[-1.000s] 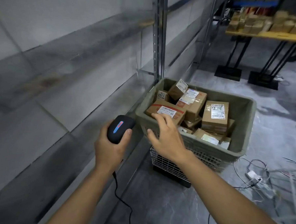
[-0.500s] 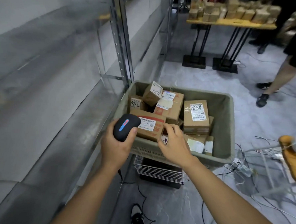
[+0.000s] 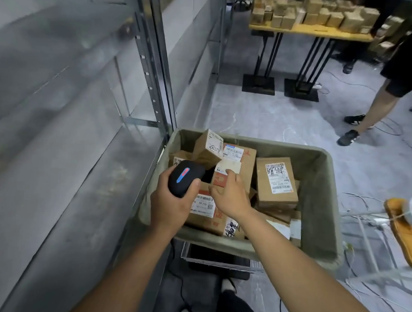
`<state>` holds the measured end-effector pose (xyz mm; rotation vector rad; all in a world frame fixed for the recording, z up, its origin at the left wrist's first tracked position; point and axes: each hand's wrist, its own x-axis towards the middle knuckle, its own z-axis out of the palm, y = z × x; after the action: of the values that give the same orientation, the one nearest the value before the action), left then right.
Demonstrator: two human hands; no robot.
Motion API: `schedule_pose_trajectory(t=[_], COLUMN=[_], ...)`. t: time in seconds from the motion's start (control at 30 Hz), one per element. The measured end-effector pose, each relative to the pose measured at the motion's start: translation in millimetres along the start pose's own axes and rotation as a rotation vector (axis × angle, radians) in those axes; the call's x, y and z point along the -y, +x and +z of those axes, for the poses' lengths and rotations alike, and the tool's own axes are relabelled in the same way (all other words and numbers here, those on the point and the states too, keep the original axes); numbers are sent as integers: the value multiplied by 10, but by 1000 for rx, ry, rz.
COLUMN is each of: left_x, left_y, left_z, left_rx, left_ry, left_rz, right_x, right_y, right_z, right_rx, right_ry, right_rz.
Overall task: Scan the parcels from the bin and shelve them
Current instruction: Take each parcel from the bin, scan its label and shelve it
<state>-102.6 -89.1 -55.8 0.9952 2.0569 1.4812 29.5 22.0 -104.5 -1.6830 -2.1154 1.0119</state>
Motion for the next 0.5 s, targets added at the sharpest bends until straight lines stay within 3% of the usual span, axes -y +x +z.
schedule_pose_trajectory(t=[0.3, 0.5], left_x=[-55, -56], left_y=[524, 669], left_z=[344, 465], left_rx=[-97, -148], left_ry=[92, 145], left_rz=[-101, -145], right_x=[185, 315], right_y=[1347, 1793], right_z=[179, 285], right_rx=[40, 72], right_ry=[48, 71], right_rz=[196, 324])
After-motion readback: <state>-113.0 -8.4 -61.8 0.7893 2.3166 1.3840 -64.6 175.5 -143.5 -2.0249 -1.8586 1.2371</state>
